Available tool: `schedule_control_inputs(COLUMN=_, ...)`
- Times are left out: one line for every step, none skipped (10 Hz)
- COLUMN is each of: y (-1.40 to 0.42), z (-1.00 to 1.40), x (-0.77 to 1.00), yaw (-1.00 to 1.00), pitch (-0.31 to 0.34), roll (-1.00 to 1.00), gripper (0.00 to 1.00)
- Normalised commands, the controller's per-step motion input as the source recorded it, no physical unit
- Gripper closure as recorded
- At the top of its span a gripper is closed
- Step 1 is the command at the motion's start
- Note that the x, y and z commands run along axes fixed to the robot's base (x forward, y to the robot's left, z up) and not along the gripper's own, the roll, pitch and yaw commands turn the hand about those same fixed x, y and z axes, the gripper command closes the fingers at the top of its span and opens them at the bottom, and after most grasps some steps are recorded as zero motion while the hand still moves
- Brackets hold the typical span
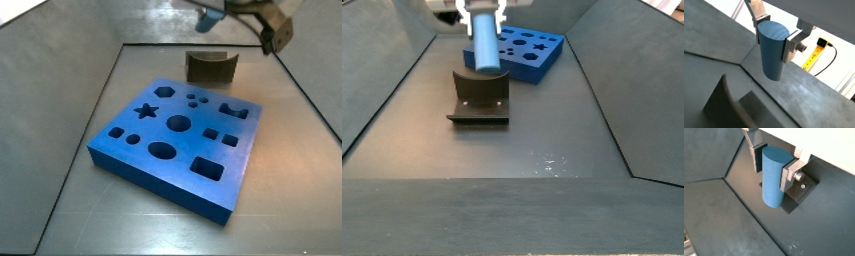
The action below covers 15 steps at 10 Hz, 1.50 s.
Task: Pick up the oval object. Move up. Place the oval object on the fixture. Regrasp the oval object. Move to above the board. Insert the oval object.
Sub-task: Move to above the board.
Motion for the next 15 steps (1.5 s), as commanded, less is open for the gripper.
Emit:
schedule_control_inputs(y=-0.04, z=1.0, x=-0.1, yaw=0.0, pitch=0.028, roll=-0.04, gripper=1.0)
schedule_control_inputs(y=-0.04, z=1.0, x=-0.1, yaw=0.0, pitch=0.034, roll=-0.05, gripper=1.0)
schedule_control_inputs(y=-0.03, z=1.0, x=-0.1, yaw=0.01, pitch=0.045, roll=-0.04, gripper=1.0)
schedule_control_inputs(y=-0.03, z=1.0, x=-0.09, yaw=0.01, pitch=0.051, roll=-0.04, gripper=1.0)
schedule_control_inputs(y=-0.03, z=1.0, x=-0.09, yaw=0.01, pitch=0.054, roll=-0.05, gripper=1.0)
schedule_control_inputs(y=-0.03, z=1.0, x=-0.09, yaw=0.02, pitch=0.056, roll=-0.05, gripper=1.0)
schedule_control_inputs(y=-0.02, z=1.0, x=-0.09, yaw=0.02, pitch=0.058, roll=-0.05, gripper=1.0)
schedule_control_inputs(y=-0.02, z=1.0, x=-0.08, yaw=0.03, pitch=0.058, roll=-0.05, gripper=1.0)
schedule_control_inputs(y=-0.02, z=1.0, x=-0.08, yaw=0.03, pitch=0.057, roll=-0.06, gripper=1.0)
schedule_control_inputs(y=-0.02, z=1.0, x=-0.07, yaw=0.03, pitch=0.06, roll=-0.06, gripper=1.0)
schedule_control_inputs(y=-0.02, z=0.86, x=-0.05, yaw=0.04, pitch=0.064, roll=-0.06, gripper=1.0)
schedule_control_inputs(y=-0.01, z=0.75, x=-0.04, yaw=0.04, pitch=0.068, roll=-0.06, gripper=1.0)
schedule_control_inputs(y=-0.01, z=0.54, x=-0.01, yaw=0.04, pitch=0.084, roll=-0.06, gripper=1.0)
schedule_control_inputs(y=-0.01, z=0.43, x=-0.01, yaw=0.04, pitch=0.093, roll=-0.05, gripper=1.0)
schedule_control_inputs(y=-0.02, z=0.22, x=0.01, yaw=0.05, pitch=0.112, roll=-0.05, gripper=1.0)
